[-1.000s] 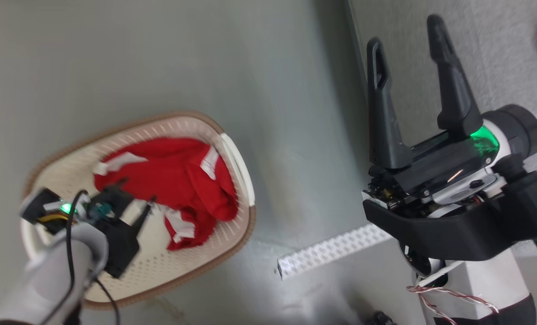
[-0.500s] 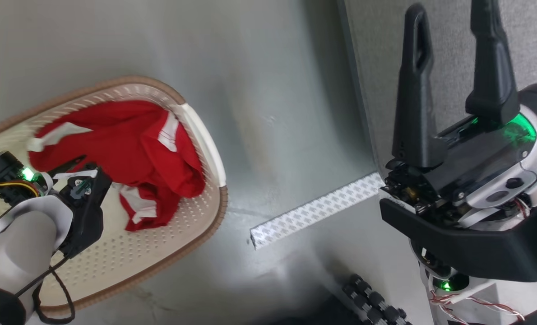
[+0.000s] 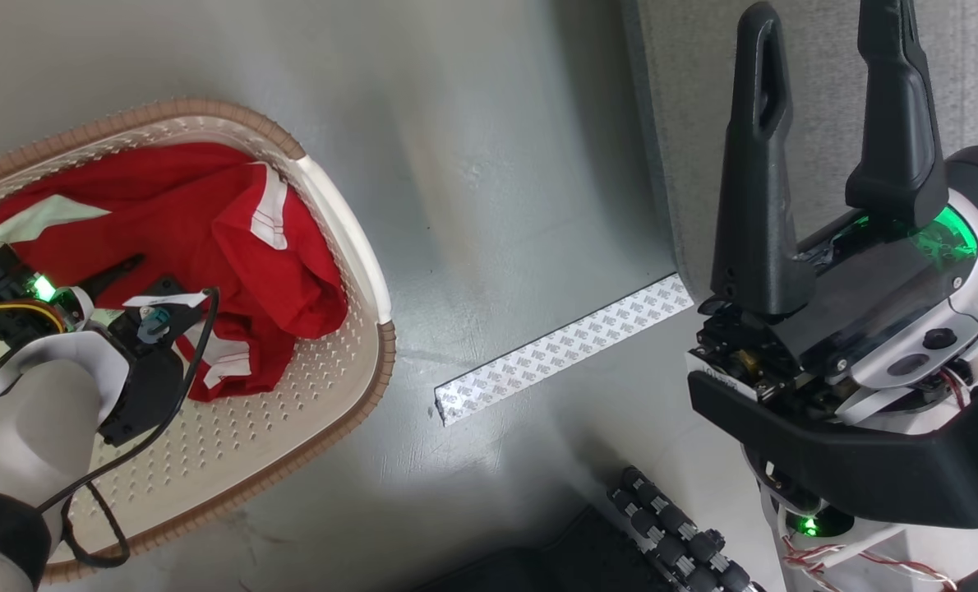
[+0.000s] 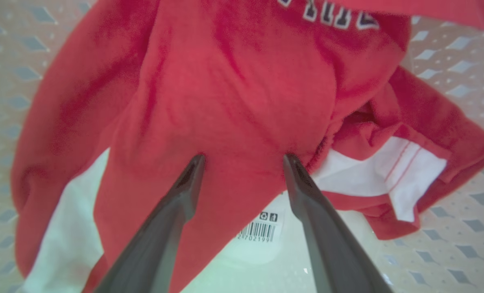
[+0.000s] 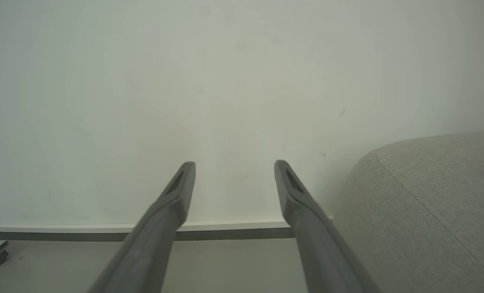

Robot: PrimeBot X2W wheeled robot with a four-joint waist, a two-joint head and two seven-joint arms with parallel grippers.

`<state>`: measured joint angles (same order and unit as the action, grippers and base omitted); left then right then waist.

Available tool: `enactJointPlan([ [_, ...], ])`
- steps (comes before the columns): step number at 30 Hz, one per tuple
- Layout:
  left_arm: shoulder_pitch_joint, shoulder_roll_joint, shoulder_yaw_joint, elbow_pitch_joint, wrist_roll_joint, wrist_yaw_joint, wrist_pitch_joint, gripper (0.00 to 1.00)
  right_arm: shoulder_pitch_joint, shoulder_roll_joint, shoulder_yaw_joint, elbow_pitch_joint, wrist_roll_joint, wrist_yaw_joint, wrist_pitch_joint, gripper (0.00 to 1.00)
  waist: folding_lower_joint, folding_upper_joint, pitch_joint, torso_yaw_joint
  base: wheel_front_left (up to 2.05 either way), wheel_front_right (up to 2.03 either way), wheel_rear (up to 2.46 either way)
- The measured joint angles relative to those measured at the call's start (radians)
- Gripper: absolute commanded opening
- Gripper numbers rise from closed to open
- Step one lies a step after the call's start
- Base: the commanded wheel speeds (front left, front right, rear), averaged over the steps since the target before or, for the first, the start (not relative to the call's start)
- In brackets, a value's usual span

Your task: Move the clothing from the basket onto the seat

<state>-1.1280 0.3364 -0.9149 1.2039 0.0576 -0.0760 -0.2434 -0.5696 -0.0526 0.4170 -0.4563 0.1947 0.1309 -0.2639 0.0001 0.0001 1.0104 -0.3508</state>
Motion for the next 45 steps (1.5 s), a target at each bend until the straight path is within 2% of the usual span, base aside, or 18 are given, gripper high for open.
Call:
enactJointPlan([
  [6, -0.012, -0.016, -0.004, 0.03, -0.009, 0.012, -0.002, 1.0, 0.006, 0.0, 0.004, 0.004, -0.004, 0.0, 0.0, 1.0, 0.0, -0.0001, 0.014, 0.008, 0.0, 0.0, 0.0],
  [12, -0.024, -0.026, -0.006, 0.04, -0.023, 0.005, -0.01, 1.0, 0.011, 0.0, 0.001, 0.008, -0.006, 0.0, 0.0, 1.0, 0.0, -0.0002, 0.016, 0.008, 0.0, 0.0, 0.0],
  [13, -0.025, -0.026, -0.007, 0.041, -0.025, -0.001, -0.013, 0.34, 0.011, 0.0, -0.001, 0.008, -0.006, 0.0, 0.0, 1.0, 0.0, -0.0001, 0.016, 0.008, 0.0, 0.0, 0.0],
  [14, -0.026, -0.026, -0.009, 0.041, -0.026, -0.003, -0.013, 0.0, 0.011, 0.0, -0.003, 0.008, -0.005, 0.0, 0.0, 1.0, 0.0, -0.0001, 0.015, 0.007, 0.0, 0.0, 0.0],
  [22, -0.043, -0.027, -0.014, 0.045, -0.057, -0.028, -0.014, 0.0, 0.01, 0.0, -0.004, 0.004, -0.005, 0.0, 0.0, 1.0, 0.0, -0.0001, 0.015, 0.013, 0.0, 0.0, 0.0],
  [28, -0.045, -0.02, -0.014, 0.014, -0.071, -0.016, -0.017, 0.0, 0.006, 0.0, -0.004, 0.005, -0.005, 0.0, 0.0, 1.0, -0.0001, -0.0001, 0.016, 0.018, 0.0, 0.0, 0.0],
  [29, -0.045, -0.017, -0.015, 0.009, -0.072, -0.015, -0.017, 0.46, 0.006, 0.0, -0.004, 0.006, -0.005, 0.0, 0.0, 1.0, -0.0001, -0.0001, 0.018, 0.019, 0.0, 0.0, 0.0],
  [30, -0.045, -0.018, -0.016, 0.013, -0.074, -0.015, -0.017, 1.0, 0.006, 0.0, -0.003, 0.006, -0.004, 0.0, 0.0, 1.0, 0.0, -0.0001, 0.019, 0.021, 0.0, 0.0, 0.0],
  [38, -0.05, -0.032, -0.04, 0.051, -0.07, 0.007, 0.021, 1.0, 0.009, 0.0, 0.015, 0.018, -0.003, 0.0, 0.0, 1.0, -0.0001, -0.0001, 0.038, 0.034, 0.0, 0.0, 0.0],
  [45, -0.068, -0.05, -0.054, 0.062, -0.073, 0.008, 0.023, 1.0, 0.01, 0.0, 0.02, 0.022, -0.01, 0.0, 0.0, 1.0, -0.0001, -0.0001, 0.048, 0.046, 0.0, 0.0, 0.0],
])
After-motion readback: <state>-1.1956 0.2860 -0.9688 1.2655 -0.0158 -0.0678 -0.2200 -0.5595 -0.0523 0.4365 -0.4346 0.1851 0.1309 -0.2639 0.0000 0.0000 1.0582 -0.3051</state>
